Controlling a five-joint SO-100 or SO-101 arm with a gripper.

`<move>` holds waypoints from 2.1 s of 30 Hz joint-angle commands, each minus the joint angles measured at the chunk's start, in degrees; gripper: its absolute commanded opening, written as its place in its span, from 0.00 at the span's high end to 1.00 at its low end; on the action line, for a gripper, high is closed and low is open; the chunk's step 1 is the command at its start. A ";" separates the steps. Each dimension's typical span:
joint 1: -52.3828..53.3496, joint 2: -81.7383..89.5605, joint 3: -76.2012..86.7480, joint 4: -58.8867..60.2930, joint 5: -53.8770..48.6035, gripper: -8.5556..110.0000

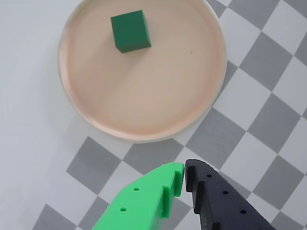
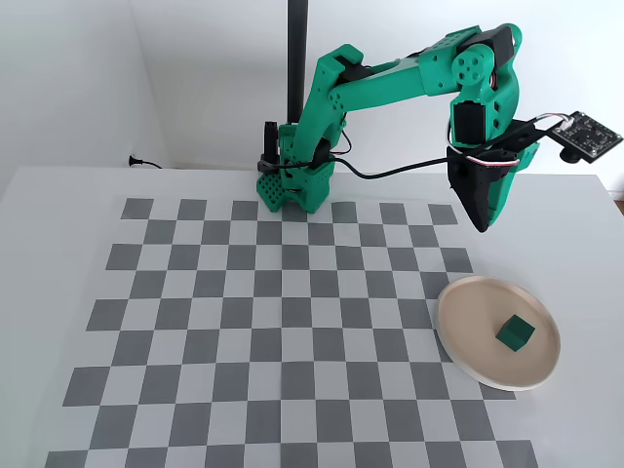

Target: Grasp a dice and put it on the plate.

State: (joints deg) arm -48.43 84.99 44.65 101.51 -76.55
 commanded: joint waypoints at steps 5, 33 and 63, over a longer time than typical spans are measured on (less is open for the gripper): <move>1.05 17.49 2.02 2.20 0.53 0.96; 34.10 90.09 88.95 -31.82 1.14 0.96; 51.42 106.08 132.63 -54.76 42.89 0.96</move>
State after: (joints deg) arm 3.87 190.63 178.15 49.13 -44.03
